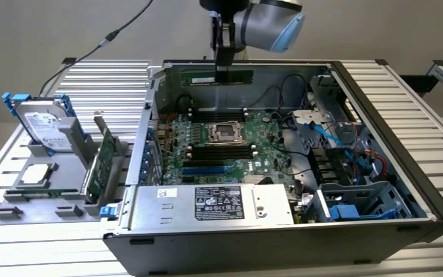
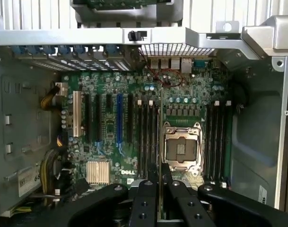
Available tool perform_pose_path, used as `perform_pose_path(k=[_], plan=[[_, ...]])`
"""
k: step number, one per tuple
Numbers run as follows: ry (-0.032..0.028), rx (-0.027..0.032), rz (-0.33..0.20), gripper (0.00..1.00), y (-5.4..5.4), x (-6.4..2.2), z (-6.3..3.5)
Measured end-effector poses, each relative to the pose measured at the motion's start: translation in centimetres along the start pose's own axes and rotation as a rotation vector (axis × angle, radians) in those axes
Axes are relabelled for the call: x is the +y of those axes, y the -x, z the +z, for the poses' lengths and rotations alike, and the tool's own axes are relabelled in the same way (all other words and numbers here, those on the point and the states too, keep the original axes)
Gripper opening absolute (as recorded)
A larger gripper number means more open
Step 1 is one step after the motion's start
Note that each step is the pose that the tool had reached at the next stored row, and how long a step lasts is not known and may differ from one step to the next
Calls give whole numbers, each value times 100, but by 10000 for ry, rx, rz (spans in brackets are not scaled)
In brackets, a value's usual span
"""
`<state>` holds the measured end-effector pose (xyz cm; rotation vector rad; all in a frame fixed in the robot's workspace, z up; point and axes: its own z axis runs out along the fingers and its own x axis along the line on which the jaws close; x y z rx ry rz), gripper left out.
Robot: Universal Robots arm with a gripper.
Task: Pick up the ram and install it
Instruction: 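Pick up the ram and move it above insertion slot, then insert the ram into the slot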
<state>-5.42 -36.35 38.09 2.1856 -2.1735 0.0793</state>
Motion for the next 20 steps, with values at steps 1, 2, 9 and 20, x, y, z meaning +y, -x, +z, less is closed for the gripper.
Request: perform_pose_path(k=[1, 2, 9, 20], plan=[[0, 23, 0, 14, 6, -37, 9], [0, 45, 1, 14, 12, -73, 19], [0, 149, 1, 14, 26, -120, 135], [1, 158, 1, 14, 30, -130, 184]])
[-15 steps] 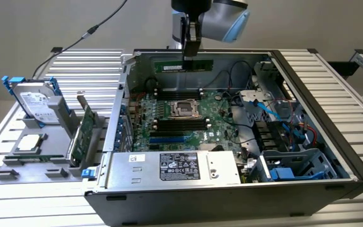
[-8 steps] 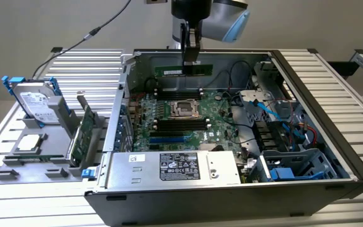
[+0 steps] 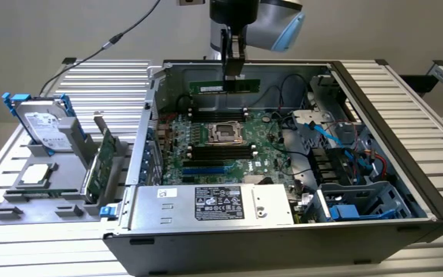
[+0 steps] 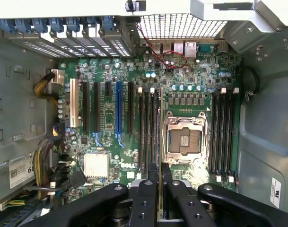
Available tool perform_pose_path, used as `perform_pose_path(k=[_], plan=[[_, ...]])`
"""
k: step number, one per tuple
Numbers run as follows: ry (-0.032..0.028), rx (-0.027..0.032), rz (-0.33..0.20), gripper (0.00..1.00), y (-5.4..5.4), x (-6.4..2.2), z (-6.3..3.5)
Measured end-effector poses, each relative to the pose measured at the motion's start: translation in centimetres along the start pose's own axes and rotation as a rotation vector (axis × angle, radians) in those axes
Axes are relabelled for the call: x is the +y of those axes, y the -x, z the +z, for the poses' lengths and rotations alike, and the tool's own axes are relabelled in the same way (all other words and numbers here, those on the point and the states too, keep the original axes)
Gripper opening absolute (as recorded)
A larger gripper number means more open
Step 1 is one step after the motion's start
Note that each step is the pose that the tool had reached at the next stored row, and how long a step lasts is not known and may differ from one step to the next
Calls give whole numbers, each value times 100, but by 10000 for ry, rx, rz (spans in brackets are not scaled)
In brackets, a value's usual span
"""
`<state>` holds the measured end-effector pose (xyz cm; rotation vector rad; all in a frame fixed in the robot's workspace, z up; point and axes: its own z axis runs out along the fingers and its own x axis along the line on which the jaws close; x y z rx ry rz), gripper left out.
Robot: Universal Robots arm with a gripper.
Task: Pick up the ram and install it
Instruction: 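Insert the ram into the slot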
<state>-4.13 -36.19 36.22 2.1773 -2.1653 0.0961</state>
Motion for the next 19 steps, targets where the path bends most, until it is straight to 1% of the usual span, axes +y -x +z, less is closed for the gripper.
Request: perform_pose_path(k=[4, 9, 14, 19], plan=[[0, 0, 0, 14, 0, 0, 5], [0, 9, -1, 14, 4, -1, 45], [11, 71, -1, 14, 8, 1, 98], [25, 145, 1, 14, 13, 6, 145]])
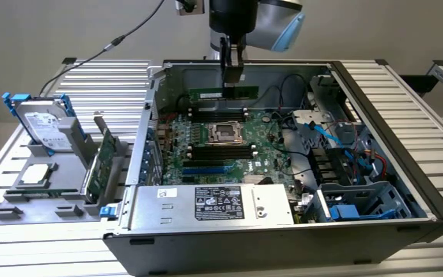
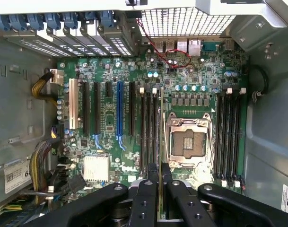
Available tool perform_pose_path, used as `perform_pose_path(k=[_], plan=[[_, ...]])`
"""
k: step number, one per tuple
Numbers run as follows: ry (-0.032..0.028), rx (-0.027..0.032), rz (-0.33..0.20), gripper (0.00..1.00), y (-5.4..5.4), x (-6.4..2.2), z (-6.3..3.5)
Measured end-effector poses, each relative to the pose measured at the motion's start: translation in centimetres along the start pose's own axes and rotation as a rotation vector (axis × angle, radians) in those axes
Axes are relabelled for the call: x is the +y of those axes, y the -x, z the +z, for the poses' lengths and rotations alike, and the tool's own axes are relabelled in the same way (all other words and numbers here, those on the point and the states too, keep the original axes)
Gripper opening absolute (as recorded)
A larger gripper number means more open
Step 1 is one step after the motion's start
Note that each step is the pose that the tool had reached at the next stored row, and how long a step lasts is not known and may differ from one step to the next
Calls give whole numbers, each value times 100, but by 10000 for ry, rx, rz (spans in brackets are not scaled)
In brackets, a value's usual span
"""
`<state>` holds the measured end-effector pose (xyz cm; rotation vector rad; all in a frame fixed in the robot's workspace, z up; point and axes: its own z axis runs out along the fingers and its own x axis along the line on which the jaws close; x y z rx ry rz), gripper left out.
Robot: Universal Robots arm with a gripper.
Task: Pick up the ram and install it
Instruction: 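Insert the ram into the slot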
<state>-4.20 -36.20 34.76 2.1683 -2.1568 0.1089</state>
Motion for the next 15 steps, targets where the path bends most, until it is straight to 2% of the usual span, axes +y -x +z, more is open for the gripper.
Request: perform_pose_path(k=[6, 15], plan=[[23, 56, -2, 14, -6, 2, 54], [45, 64, -3, 14, -26, 3, 169]])
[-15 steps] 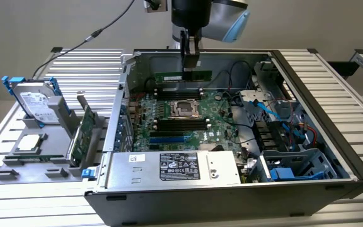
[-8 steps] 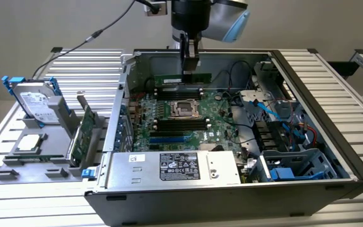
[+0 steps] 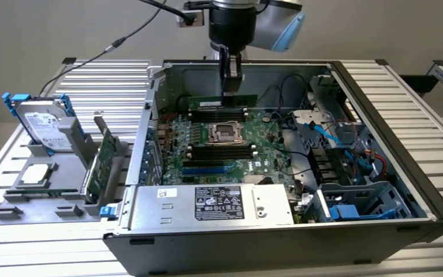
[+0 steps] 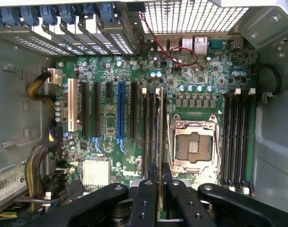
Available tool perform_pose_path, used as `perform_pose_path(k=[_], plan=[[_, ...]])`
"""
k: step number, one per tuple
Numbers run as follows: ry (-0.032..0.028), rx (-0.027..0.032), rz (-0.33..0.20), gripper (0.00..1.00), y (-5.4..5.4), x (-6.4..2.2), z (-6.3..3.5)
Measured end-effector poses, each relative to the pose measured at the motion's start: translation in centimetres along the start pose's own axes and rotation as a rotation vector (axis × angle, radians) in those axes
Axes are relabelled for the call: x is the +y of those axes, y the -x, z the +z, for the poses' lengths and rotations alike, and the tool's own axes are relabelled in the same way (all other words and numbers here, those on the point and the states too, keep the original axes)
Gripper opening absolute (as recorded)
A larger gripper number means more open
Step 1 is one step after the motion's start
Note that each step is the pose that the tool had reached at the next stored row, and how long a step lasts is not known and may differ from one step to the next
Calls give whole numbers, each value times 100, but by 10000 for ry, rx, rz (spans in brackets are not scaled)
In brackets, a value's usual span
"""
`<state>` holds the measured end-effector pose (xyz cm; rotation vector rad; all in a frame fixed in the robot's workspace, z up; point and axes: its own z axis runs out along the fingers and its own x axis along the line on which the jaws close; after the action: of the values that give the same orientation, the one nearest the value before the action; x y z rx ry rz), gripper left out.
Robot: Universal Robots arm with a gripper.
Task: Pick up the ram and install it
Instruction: 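Insert the ram into the slot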
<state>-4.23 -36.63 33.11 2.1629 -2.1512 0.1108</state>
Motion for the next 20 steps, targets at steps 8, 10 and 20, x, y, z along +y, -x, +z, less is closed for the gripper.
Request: perform_pose_path(k=[8, 10, 20], plan=[[55, -3, -4, 14, -57, 0, 82], [74, -2, -5, 14, -77, 0, 107], [128, -2, -9, 14, -130, -2, 276]])
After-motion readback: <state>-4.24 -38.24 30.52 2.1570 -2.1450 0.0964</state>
